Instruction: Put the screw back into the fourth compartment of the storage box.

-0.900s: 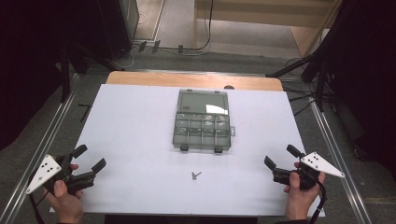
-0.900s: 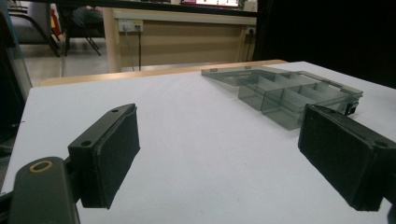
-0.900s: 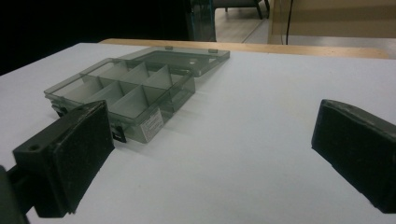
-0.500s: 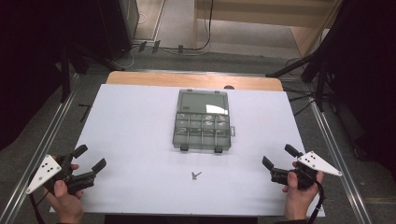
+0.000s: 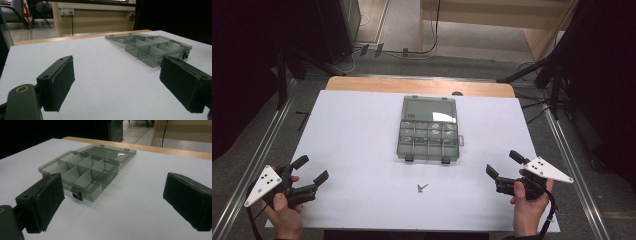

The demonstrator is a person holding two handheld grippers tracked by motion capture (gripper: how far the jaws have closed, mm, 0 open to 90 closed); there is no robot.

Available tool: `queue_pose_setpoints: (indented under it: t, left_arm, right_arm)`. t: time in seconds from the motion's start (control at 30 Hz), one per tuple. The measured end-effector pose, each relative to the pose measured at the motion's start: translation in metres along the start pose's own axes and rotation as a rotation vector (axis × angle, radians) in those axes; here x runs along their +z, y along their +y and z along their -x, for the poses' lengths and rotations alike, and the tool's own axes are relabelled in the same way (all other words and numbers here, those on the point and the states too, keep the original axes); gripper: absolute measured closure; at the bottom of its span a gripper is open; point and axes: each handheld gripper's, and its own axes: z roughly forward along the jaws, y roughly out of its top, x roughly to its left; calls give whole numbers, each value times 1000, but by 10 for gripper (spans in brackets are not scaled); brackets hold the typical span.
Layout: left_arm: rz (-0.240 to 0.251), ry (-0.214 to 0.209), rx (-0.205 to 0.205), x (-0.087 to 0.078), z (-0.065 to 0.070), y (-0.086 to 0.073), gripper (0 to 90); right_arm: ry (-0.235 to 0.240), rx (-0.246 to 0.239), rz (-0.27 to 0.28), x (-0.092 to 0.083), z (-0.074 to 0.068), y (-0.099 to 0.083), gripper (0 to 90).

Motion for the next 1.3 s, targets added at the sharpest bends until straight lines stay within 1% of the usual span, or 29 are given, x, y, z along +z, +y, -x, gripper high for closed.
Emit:
queue_pose_setpoints:
  t: [0.13, 0.33, 0.53, 0.67, 0.8, 0.9, 1.0, 1.07, 1.23, 1.3]
  left_arm:
    - [-1, -2, 0, 0, 1, 0, 127]
    - [2, -3, 1, 0, 1, 0, 127]
    - [5, -3, -3, 0, 1, 1, 127]
    - [6, -3, -3, 0, 1, 1, 127]
    - [8, -6, -2, 0, 1, 1, 127]
    - [11, -10, -3, 1, 2, 2, 127]
    - [13, -13, -5, 1, 3, 3, 127]
    - [15, -16, -1, 1, 4, 4, 127]
    - [18, -17, -3, 1, 3, 4, 127]
    - [17, -15, -6, 0, 2, 4, 127]
  right_arm:
    - [4, 8, -9, 4, -4, 3, 70]
    - [29, -16, -25, 9, -12, 8, 95]
    - [51, -26, -30, 15, -21, 15, 112]
    - [61, -40, -35, 22, -28, 20, 123]
    - [82, -51, -45, 29, -35, 23, 135]
    - [101, -59, -53, 35, -42, 25, 136]
    - [117, -66, -75, 41, -50, 27, 138]
    - [119, -78, -86, 45, -55, 29, 139]
    - [158, -104, -106, 54, -67, 32, 141]
    - [175, -102, -127, 59, -72, 31, 144]
